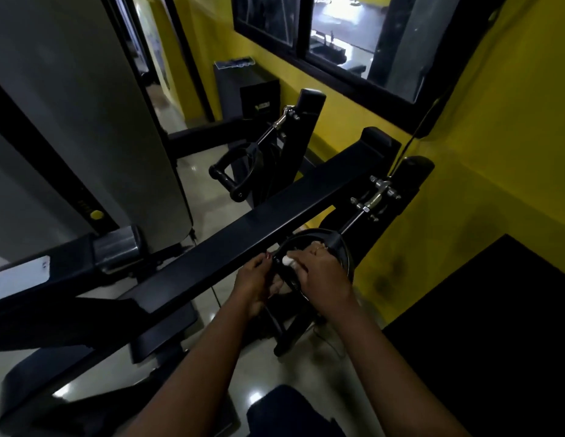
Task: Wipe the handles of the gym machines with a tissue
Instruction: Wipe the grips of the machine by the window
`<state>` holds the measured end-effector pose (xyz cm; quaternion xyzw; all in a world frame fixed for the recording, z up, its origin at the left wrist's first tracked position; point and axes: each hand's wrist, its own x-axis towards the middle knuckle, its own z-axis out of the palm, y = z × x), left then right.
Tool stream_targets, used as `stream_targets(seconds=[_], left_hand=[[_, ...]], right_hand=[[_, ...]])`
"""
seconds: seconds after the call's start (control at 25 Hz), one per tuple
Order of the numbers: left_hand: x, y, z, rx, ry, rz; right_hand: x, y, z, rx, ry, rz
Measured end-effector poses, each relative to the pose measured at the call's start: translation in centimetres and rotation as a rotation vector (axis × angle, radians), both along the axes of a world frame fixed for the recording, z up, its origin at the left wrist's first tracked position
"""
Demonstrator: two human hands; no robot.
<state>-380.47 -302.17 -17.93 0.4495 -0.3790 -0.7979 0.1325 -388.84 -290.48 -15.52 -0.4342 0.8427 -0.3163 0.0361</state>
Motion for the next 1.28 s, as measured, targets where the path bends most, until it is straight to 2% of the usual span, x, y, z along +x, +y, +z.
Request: stream_targets(seconds=[0.08, 0.2, 0.32, 0.48, 0.64, 0.8, 0.92, 1.08, 1.16, 1.28], left_hand=[[0.0, 0.0, -0.5, 0.087, 0.012, 0.009], [0.1, 0.4, -0.6, 0.129, 0.059, 0.094], [0.1, 0.9, -0.4, 0.07, 0.065, 0.163], [-0.2, 1.9, 0.0, 0.02, 0.021, 0.207], [-0.4, 2.5, 0.2, 0.034, -0.004, 0.25], [-1.1, 3.0, 0.2, 0.035, -0.057, 0.246], [-1.2, 3.0, 0.3, 0.024, -0.088, 0.231], [-1.0, 2.4, 0.4, 0.048, -0.103, 0.198], [-0.9, 2.1, 0.3, 0.075, -0.099, 0.182], [-0.6, 1.9, 0.3, 0.147, -0.057, 0.166]], right_hand=[[0.0, 0.0, -1.3, 0.052, -0.031, 0.07], [-0.2, 0.9, -2.8, -0.058, -0.063, 0.113], [-0.8, 1.9, -3.7, -0.158, -0.019, 0.183], [-0.6, 0.5, -3.0, -0.152, 0.069, 0.204], [-0.8, -1.4, -0.5, -0.083, -0.062, 0.233], [-0.8, 4.0, -1.7, 0.054, 0.194, 0.444], [-0.6, 3.7, -2.5, 0.149, 0.255, 0.426], [-0.1, -1.1, -1.8, 0.127, 0.244, 0.327], [0.2, 0.4, -2.3, 0.088, 0.314, 0.404], [0.2, 4.7, -3.1, 0.147, 0.482, 0.558]])
